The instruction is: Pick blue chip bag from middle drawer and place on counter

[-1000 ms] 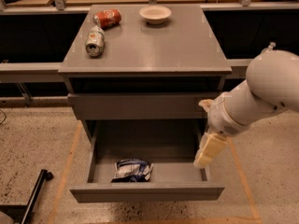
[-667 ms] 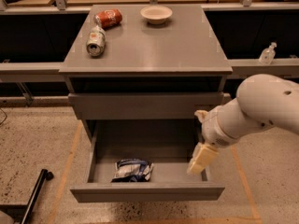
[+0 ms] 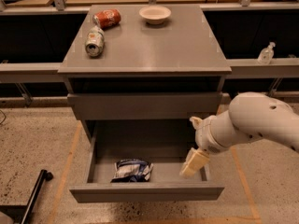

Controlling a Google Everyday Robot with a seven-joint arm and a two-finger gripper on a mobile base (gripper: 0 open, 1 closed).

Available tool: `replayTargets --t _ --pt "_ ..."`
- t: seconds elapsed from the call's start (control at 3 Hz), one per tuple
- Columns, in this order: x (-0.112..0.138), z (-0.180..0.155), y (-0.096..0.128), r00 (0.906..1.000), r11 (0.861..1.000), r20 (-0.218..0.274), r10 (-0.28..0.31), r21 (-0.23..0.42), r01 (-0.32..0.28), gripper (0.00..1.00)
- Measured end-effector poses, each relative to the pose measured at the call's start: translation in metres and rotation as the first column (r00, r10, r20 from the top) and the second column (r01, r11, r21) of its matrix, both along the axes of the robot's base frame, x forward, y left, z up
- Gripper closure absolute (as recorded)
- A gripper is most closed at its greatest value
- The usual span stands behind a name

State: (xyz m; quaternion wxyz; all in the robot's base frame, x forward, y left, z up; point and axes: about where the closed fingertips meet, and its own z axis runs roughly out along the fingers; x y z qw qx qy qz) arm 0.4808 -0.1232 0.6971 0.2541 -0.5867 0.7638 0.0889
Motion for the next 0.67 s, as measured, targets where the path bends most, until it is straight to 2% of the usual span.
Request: replayTargets --t 0.33,0.67 --pt "-0.001 -0.001 -0.003 0.9997 1.000 -0.006 -0.022 0.013 0.022 0.00" --pt "0.011 -0.014 0.010 0.9979 0.994 -0.014 -0.063 0.088 0.064 0.00"
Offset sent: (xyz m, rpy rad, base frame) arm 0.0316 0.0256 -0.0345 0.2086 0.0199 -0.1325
